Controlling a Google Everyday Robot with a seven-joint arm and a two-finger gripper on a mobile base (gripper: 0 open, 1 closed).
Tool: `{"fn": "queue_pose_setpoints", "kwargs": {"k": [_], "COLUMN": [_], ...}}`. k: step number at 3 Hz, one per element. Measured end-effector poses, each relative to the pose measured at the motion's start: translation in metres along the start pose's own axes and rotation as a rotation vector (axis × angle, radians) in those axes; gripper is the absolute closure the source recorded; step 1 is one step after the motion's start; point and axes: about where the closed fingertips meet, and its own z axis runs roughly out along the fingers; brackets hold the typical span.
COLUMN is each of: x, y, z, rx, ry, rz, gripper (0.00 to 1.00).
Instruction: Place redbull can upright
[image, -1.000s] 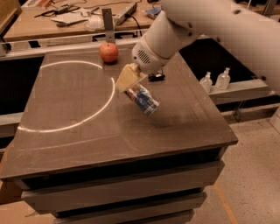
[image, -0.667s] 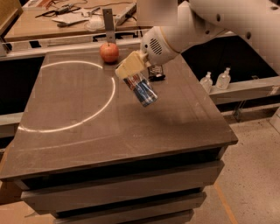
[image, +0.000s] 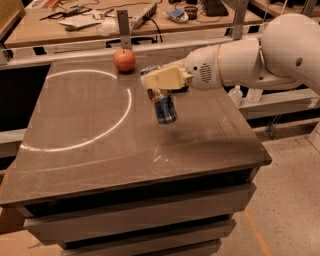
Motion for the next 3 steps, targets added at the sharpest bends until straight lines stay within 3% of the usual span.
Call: {"fn": "queue_pose_setpoints", "kwargs": {"k": [1,3], "x": [0.015,0.029], "y": [0.001,0.001], "z": [-0.015,-0.035], "rx": [-0.017,-0.066], "ry": [-0.14,-0.34], "rz": [-0.017,-0.09], "gripper": [1.0,1.0]}}
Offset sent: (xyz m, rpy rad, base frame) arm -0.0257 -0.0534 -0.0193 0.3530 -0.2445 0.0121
